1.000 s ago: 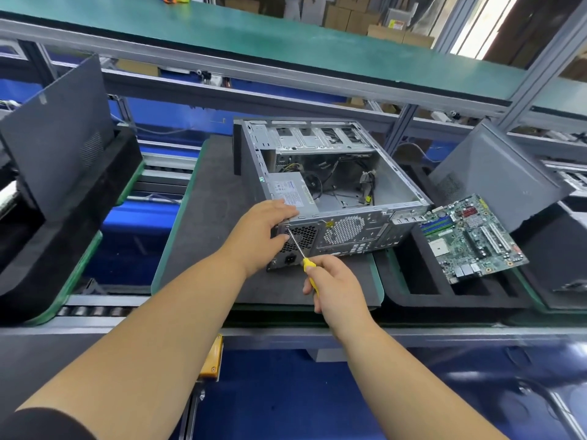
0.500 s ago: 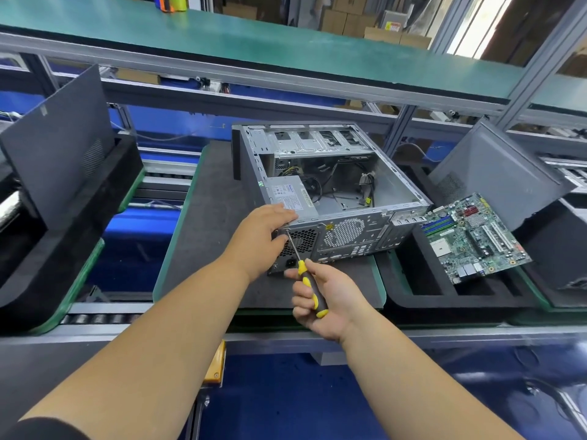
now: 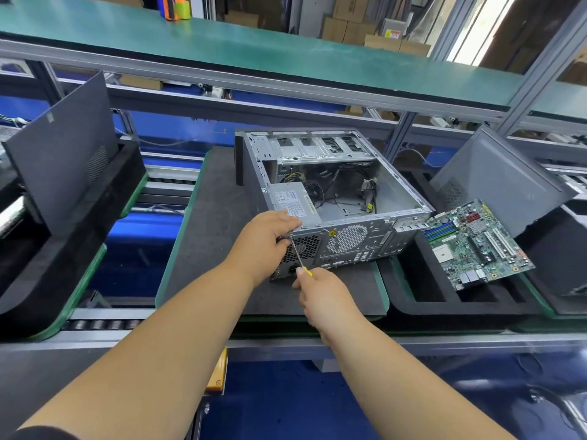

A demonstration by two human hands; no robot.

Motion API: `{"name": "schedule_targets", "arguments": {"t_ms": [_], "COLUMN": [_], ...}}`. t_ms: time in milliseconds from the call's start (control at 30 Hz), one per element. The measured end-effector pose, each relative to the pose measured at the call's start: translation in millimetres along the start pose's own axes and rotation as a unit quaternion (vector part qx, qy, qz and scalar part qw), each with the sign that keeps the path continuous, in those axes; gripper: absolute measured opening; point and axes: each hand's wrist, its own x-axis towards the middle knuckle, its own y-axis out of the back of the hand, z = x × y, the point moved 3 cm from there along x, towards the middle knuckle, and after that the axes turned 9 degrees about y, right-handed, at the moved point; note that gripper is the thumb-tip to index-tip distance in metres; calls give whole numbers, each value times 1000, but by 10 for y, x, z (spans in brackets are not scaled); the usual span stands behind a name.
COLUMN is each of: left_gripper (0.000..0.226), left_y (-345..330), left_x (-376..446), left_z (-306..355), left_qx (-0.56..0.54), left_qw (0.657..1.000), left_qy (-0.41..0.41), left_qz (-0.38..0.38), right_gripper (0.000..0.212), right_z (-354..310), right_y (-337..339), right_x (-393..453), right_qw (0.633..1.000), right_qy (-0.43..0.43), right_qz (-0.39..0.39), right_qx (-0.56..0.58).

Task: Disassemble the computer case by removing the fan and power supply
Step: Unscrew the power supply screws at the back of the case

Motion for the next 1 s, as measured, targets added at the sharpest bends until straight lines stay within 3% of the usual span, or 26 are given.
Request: {"name": "schedule_targets", "arguments": {"t_ms": [67,100,167,233,333,633,867,1000], "left_gripper": [46,46,47,47,46,45,46,46], "left_y": [2,3,0,-9,-23,-15,-15,-25], "left_x": [3,7,8,9,15,16,14,4], "left_z": [-7,-11,-16,-20,-33,-36,-31,-28], "left_qx": [1,1,-3,-10,-3,-2,-4,-3], "left_qw": [1000,1000,1000,1000,1000,1000,1000,1000], "left_qy": [1,1,1,3,-2,-6,-5,-3], "left_qz": [-1,-2,-1,1,3,6,6,10], "right_gripper": [36,36,38,46,50,26,40,36], "right_z": [19,35,69,90,101,86,64,56], "right_y": [22,27,29,26,31,-20,-63,-10], "right_x": [14,21,20,-10,-64,-106,-96,-93], "right_qw": [995,996,995,957,906,908,875,887], "right_qy": [40,34,-40,-126,-174,-175,-192,-183], "right_qz": [16,18,5,-36,-89,-46,-72,-79], "right_qx": [-95,-79,88,259,375,379,438,417]}}
